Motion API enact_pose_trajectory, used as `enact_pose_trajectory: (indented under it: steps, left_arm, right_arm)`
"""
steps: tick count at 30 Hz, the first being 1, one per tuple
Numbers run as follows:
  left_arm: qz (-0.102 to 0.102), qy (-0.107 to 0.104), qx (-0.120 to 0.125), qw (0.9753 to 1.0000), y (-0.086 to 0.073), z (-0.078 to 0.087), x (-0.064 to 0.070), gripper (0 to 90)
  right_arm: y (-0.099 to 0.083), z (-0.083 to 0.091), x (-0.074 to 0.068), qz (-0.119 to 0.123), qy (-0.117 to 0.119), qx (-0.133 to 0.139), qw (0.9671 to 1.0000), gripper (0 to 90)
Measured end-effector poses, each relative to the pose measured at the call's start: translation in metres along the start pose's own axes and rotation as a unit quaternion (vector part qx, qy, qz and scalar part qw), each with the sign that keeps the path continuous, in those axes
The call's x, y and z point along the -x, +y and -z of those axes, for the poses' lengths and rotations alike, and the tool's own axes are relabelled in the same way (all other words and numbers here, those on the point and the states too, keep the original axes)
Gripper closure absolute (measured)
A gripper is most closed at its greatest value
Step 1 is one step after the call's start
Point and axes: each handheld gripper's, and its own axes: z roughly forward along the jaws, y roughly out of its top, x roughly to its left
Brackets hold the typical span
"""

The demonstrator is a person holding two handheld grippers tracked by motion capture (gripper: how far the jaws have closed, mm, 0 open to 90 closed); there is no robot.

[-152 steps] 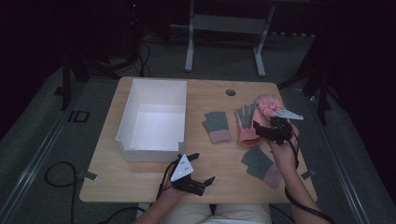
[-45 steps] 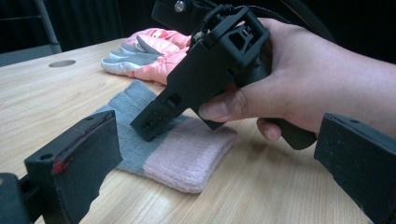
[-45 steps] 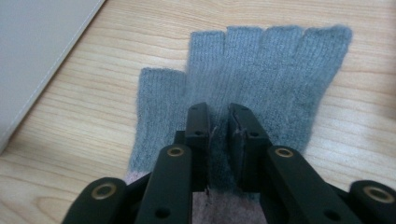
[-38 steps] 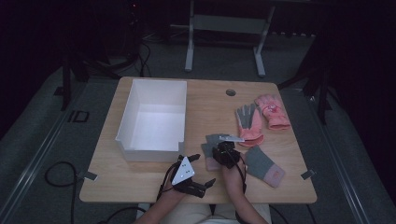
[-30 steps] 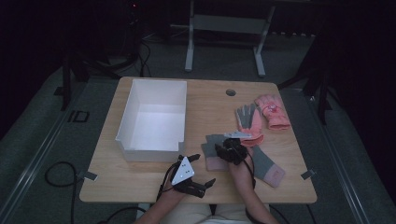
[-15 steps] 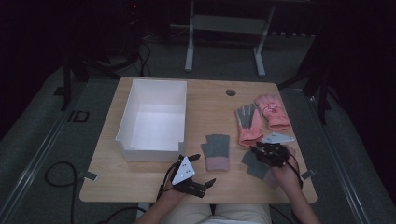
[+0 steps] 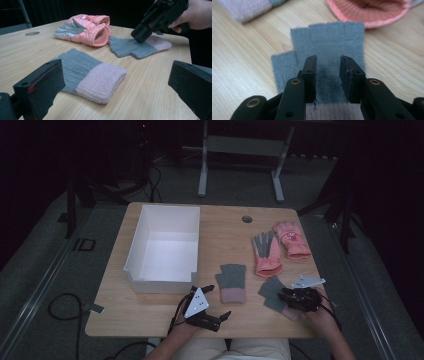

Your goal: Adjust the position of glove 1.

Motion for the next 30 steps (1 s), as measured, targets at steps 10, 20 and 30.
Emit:
enact_pose_trajectory:
  steps: [10,20,30]
  left_arm:
    - [-0.001,-0.001,0.002,1.0000,0.000,0.000,0.000,0.0]
    - [-0.003,0.000,0.002,1.0000,0.000,0.000,0.001,0.0]
    - [-0.006,0.001,0.000,1.0000,0.000,0.000,0.001,0.0]
  right_arm:
    - [-0.001,-0.012,0.003,0.002,0.027,-0.029,0.9992,80.0]
    - [0.008,0.012,-0.007,-0.052,-0.016,0.005,0.9985,85.5]
    - [0.032,0.056,-0.013,-0.154,-0.114,0.074,0.9787,85.6]
